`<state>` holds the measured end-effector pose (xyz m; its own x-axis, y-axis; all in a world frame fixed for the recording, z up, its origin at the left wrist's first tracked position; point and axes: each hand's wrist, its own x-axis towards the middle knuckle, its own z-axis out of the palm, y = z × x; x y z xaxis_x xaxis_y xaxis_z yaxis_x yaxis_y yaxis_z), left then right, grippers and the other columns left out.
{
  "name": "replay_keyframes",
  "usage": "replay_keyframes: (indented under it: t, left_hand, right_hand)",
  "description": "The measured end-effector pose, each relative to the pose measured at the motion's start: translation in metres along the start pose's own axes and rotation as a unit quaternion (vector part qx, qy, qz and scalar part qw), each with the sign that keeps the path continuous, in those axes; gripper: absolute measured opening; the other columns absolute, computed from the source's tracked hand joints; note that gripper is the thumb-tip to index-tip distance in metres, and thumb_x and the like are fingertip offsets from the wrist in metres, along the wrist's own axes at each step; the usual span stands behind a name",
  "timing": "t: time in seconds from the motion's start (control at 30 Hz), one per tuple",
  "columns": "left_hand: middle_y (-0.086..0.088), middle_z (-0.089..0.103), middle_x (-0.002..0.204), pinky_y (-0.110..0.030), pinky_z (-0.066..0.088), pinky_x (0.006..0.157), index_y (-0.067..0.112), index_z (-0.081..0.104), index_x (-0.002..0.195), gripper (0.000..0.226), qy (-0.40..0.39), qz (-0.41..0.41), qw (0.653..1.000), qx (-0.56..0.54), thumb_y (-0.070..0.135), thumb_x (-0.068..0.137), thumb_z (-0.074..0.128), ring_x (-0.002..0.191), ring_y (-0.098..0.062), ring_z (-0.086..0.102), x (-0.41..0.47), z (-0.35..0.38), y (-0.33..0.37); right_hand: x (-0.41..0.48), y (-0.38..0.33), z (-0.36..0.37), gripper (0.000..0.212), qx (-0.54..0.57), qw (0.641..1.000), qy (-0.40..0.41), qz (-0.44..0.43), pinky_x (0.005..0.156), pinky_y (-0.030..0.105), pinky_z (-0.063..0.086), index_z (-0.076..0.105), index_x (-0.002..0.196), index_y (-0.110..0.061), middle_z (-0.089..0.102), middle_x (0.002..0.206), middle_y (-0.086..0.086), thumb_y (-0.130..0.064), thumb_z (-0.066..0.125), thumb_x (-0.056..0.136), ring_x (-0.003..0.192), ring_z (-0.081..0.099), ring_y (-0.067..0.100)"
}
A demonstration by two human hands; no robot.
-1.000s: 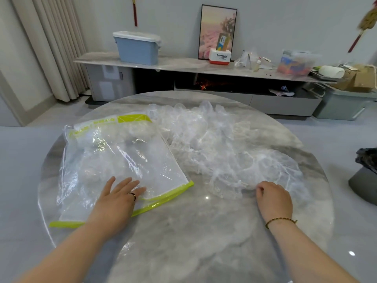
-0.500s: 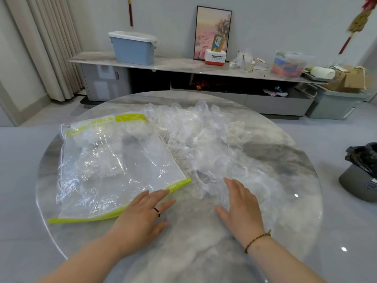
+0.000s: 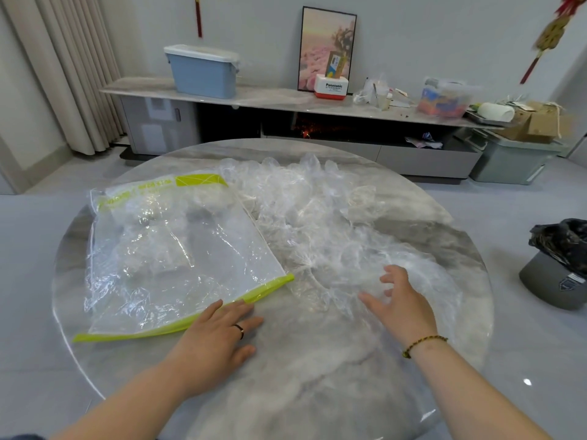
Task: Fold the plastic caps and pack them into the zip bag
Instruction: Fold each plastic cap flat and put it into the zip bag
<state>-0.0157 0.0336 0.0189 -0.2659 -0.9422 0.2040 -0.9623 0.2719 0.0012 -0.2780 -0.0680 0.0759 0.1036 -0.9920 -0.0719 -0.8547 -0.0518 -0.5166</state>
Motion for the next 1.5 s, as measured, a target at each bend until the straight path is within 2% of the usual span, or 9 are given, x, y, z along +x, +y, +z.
replay_keyframes:
  t: [0.13, 0.4, 0.57, 0.8, 0.9, 1.03, 1.2, 1.37, 1.5]
  left_hand:
    - [0.012, 0.071, 0.094, -0.026, 0.032, 0.086, 0.033, 0.074, 0.087, 0.050, -0.011, 0.005, 1.000, -0.005, 0.048, 0.087, 0.027, 0.085, -0.004, 0.069, 0.000, 0.002, -0.002]
    - [0.012, 0.070, 0.094, -0.026, 0.032, 0.087, 0.033, 0.074, 0.087, 0.076, 0.021, -0.019, 1.000, -0.006, 0.048, 0.096, 0.000, 0.085, -0.003, 0.068, 0.007, 0.004, -0.004]
    - [0.012, 0.069, 0.094, -0.027, 0.032, 0.088, 0.032, 0.073, 0.088, 0.067, 0.058, -0.014, 0.998, -0.009, 0.050, 0.096, 0.009, 0.095, -0.001, 0.054, 0.006, 0.009, -0.005]
    - [0.009, 0.069, 0.094, -0.025, 0.031, 0.088, 0.029, 0.073, 0.088, 0.045, 0.103, -0.008, 0.995, 0.011, 0.049, 0.073, 0.036, 0.096, -0.004, 0.044, 0.008, 0.011, -0.004]
    - [0.008, 0.069, 0.095, -0.025, 0.031, 0.089, 0.029, 0.072, 0.092, 0.045, 0.088, -0.012, 0.996, 0.003, 0.048, 0.073, 0.037, 0.096, -0.005, 0.044, 0.007, 0.010, -0.003]
    - [0.000, 0.067, 0.108, -0.022, 0.021, 0.099, 0.021, 0.050, 0.118, 0.054, 0.085, -0.046, 0.995, -0.025, 0.047, 0.073, 0.038, 0.102, -0.009, 0.044, 0.008, 0.002, 0.003]
    - [-0.003, 0.039, 0.131, -0.021, 0.014, 0.105, 0.011, 0.036, 0.132, 0.075, 0.130, -0.044, 0.985, -0.104, 0.050, 0.068, 0.046, 0.115, -0.016, 0.040, 0.007, -0.018, 0.012]
    - [-0.001, 0.070, 0.104, -0.027, 0.022, 0.101, 0.022, 0.074, 0.091, 0.049, 0.071, 0.077, 0.995, 0.002, 0.030, 0.043, 0.078, 0.100, -0.019, 0.064, -0.004, -0.012, 0.011]
    - [0.007, 0.073, 0.089, -0.024, 0.045, 0.082, 0.027, 0.076, 0.077, 0.043, 0.013, 0.073, 0.997, -0.012, 0.032, 0.035, 0.084, 0.079, -0.011, 0.071, -0.012, -0.016, 0.009]
  right_hand:
    - [0.017, -0.005, 0.011, 0.067, -0.055, 0.998, -0.023, -0.038, 0.106, 0.030, 0.032, 0.009, 0.147, -0.026, 0.046, 0.138, -0.003, -0.038, 0.047, 0.094, 0.120, 0.048, 0.017]
    - [0.040, -0.007, 0.017, 0.091, 0.102, 0.986, 0.127, 0.028, 0.094, 0.040, 0.044, -0.003, 0.148, -0.022, 0.060, 0.086, -0.006, -0.037, 0.062, 0.085, 0.107, 0.052, 0.029]
    - [0.042, -0.012, 0.012, 0.082, 0.138, 0.974, 0.172, 0.046, 0.099, 0.037, 0.038, 0.016, 0.146, -0.018, 0.052, 0.066, -0.006, -0.041, 0.062, 0.083, 0.086, 0.053, 0.023]
    - [0.033, -0.012, 0.008, 0.050, -0.178, 0.979, 0.099, -0.001, 0.087, 0.027, 0.026, 0.032, 0.136, -0.022, 0.059, 0.093, 0.000, -0.037, 0.049, 0.092, 0.095, 0.051, 0.020]
    - [0.034, -0.005, 0.013, 0.019, -0.203, 0.967, 0.139, -0.064, 0.070, 0.026, 0.015, 0.064, 0.094, -0.020, 0.046, 0.060, -0.009, -0.021, 0.045, 0.094, 0.072, 0.042, 0.018]
    - [0.017, -0.019, 0.019, 0.030, -0.112, 0.929, 0.281, -0.214, 0.061, 0.027, 0.009, 0.058, 0.052, -0.024, 0.026, 0.041, -0.017, -0.024, 0.044, 0.079, 0.049, 0.036, 0.014]
    - [-0.037, -0.036, 0.045, 0.029, -0.066, 0.914, 0.167, -0.363, 0.067, 0.024, 0.024, 0.070, 0.066, -0.026, 0.057, 0.050, -0.015, -0.030, 0.044, 0.078, 0.064, 0.041, 0.008]
    - [-0.070, -0.033, 0.043, 0.052, -0.129, 0.905, -0.089, -0.395, 0.086, 0.015, 0.030, 0.045, 0.132, -0.022, 0.065, 0.093, -0.011, -0.036, 0.040, 0.082, 0.090, 0.050, 0.004]
    - [-0.070, -0.020, 0.029, 0.047, -0.174, 0.945, 0.005, -0.277, 0.082, 0.025, 0.049, 0.050, 0.126, -0.017, 0.058, 0.108, -0.006, -0.033, 0.039, 0.083, 0.095, 0.061, 0.012]
